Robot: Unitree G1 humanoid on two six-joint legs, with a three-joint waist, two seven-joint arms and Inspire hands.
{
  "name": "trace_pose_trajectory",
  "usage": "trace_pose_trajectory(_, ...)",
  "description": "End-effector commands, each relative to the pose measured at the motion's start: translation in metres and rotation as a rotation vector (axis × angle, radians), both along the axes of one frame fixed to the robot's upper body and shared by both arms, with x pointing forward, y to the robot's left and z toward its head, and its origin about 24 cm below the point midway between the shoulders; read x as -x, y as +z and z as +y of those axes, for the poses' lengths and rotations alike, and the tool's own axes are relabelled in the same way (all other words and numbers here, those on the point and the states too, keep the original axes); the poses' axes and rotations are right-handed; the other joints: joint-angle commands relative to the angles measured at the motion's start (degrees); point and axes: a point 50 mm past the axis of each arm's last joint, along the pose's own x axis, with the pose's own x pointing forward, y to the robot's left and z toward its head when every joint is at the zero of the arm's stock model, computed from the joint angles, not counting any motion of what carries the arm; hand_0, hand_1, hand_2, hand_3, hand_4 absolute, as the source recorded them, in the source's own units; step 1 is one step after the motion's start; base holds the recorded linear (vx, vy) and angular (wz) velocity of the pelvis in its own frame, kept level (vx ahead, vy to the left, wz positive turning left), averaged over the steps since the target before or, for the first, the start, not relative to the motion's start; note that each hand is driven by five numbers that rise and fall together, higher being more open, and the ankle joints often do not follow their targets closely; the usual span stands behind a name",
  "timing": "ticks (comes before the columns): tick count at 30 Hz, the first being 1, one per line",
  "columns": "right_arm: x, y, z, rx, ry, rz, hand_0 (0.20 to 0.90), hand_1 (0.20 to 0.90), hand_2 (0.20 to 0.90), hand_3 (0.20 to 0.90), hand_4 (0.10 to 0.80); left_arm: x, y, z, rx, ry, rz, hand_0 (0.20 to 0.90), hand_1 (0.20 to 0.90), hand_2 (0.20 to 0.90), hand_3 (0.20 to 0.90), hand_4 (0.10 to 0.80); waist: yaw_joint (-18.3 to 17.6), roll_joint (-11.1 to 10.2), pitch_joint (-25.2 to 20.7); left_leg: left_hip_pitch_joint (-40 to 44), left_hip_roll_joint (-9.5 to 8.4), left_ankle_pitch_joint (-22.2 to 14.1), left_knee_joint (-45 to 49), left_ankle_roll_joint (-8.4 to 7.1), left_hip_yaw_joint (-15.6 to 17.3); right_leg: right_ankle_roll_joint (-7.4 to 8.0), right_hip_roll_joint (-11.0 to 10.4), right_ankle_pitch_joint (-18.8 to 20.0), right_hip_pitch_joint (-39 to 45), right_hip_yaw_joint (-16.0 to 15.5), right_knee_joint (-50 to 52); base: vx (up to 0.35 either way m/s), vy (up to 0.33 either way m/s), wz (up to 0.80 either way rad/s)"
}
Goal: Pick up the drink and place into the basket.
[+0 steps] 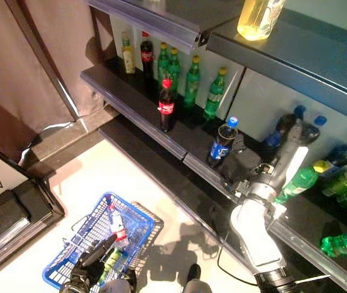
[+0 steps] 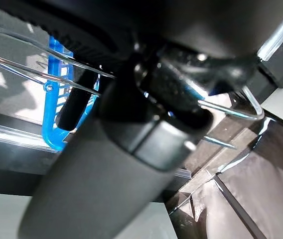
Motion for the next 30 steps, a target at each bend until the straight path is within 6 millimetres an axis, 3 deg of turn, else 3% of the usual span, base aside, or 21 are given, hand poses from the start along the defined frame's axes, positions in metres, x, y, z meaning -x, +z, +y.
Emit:
trace_pose_trajectory(1, -0.012, 0.05, 0.01, -0.004, 0.053, -0.258, 0.9, 0.9, 0.9, 0.9, 0.8, -0.055, 0.054, -0.019, 0.052, -0.091, -0.435, 0.3, 0.3, 0.3, 0.2, 0.1, 1.5, 1.0, 1.5, -6.8, 0.71, -4.1, 11.2, 0.5, -1.6, 1.68, -3.3, -5.8, -1.7, -2.9, 9.3, -0.287, 0.006, 0.17)
trace_pose_trajectory(6, -0.025, 0.065, 0.024, -0.043, 0.087, -0.315, 0.9, 0.9, 0.9, 0.9, 0.8, -0.075, 0.068, -0.024, 0.06, -0.097, -0.527, 0.3, 0.3, 0.3, 0.2, 0.1, 1.3, 1.9, 7.5, -12.5, 0.35, -3.8, 14.4, 0.75, -2.7, 0.77, -3.1, -6.0, -7.0, -2.1, 12.7, -0.188, 0.008, -0.03)
trace_pose_trajectory(14, -0.037, 0.087, 0.031, -0.093, 0.036, -0.399, 0.9, 0.9, 0.9, 0.9, 0.8, -0.087, 0.079, -0.028, 0.064, -0.104, -0.602, 0.3, 0.3, 0.3, 0.2, 0.1, 1.8, 2.4, 12.8, -18.1, -0.27, -3.6, 17.7, 1.06, -4.2, -0.3, -2.5, -6.0, -11.4, -1.2, 14.9, -0.057, 0.003, -0.06)
trace_pose_trajectory(24, -0.051, 0.104, 0.025, -0.164, -0.028, -0.44, 0.9, 0.9, 0.9, 0.9, 0.8, -0.096, 0.09, -0.027, 0.065, -0.127, -0.648, 0.3, 0.3, 0.3, 0.2, 0.1, 2.6, 2.9, 13.6, -22.9, -0.8, -3.0, 18.6, 1.67, -4.9, -0.53, -2.0, -5.5, -15.9, -0.7, 15.7, 0.0, 0.0, 0.0)
trace_pose_trajectory(30, -0.062, 0.125, 0.022, -0.199, -0.012, -0.476, 0.9, 0.9, 0.9, 0.9, 0.8, -0.104, 0.097, -0.027, 0.063, -0.139, -0.661, 0.3, 0.3, 0.3, 0.2, 0.1, 3.6, 3.2, 13.6, -25.2, -1.61, -2.9, 18.4, 2.14, -5.5, -0.41, -1.9, -5.1, -18.2, -0.5, 15.7, 0.004, -0.008, -0.02)
